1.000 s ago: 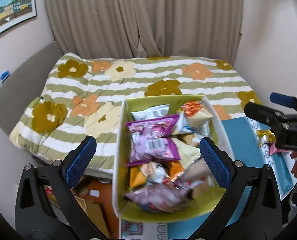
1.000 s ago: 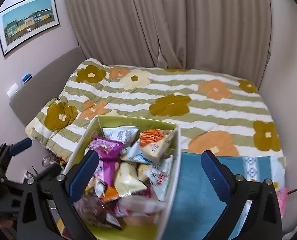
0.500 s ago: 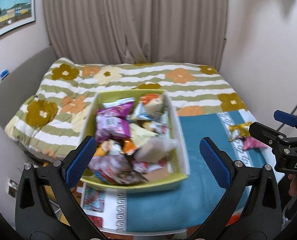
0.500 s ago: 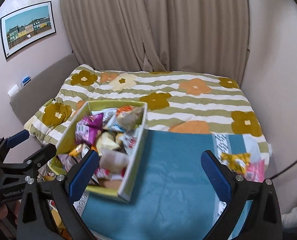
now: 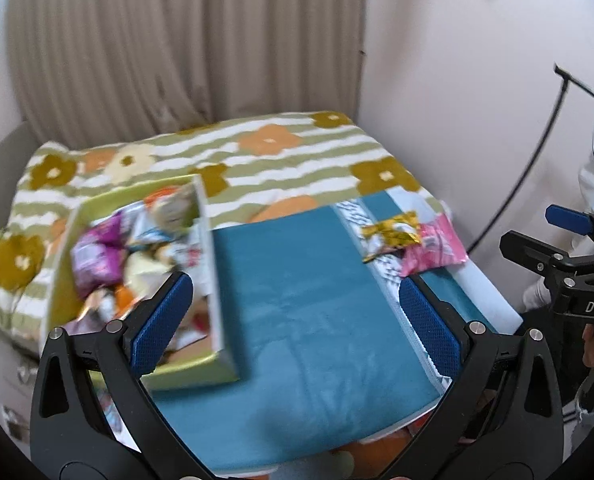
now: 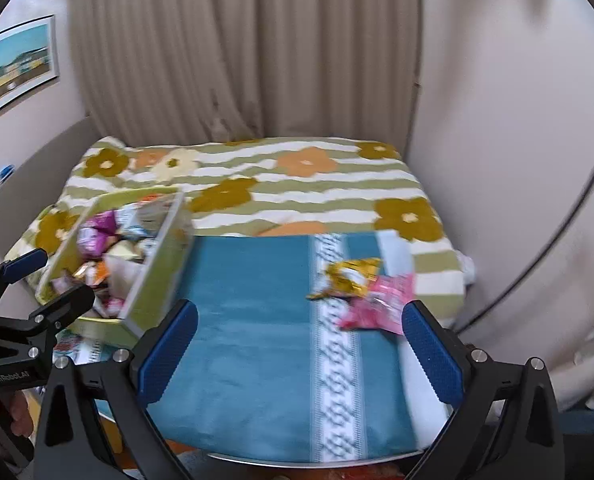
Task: Organize snacks
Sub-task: 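Move both grippers toward the gold bag and pink bag on the cloth, then grasp the gold bag with the left gripper while the right gripper grasps the pink striped bag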
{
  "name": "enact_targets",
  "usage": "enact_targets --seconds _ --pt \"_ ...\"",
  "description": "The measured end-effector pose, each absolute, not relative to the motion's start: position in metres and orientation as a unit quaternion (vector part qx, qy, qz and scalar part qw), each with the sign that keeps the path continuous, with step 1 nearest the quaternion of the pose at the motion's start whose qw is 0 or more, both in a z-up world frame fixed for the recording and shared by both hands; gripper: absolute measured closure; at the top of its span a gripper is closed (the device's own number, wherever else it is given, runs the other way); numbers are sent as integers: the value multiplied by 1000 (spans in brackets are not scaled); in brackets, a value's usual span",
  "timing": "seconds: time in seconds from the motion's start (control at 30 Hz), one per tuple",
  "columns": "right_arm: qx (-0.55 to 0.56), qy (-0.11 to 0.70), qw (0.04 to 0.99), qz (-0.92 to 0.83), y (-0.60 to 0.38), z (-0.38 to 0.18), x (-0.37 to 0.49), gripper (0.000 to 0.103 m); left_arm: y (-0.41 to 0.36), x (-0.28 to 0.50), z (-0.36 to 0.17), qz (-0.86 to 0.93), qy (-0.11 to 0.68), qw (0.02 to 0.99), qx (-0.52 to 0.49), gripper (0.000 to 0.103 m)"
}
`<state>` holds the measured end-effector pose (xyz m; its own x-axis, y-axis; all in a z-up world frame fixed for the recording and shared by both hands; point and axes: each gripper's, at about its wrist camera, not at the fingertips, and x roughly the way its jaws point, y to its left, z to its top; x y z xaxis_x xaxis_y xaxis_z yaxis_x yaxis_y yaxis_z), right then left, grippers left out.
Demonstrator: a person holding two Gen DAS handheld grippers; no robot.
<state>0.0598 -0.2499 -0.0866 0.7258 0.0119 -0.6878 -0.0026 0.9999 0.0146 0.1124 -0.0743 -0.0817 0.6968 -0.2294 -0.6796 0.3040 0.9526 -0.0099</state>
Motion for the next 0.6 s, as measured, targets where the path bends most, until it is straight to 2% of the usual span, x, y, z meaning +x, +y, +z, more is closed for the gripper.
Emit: enact_targets --seconds 0.6 --pt "73 435 892 -95 -329 -188 130 1 -254 277 -179 -354 413 782 306 1"
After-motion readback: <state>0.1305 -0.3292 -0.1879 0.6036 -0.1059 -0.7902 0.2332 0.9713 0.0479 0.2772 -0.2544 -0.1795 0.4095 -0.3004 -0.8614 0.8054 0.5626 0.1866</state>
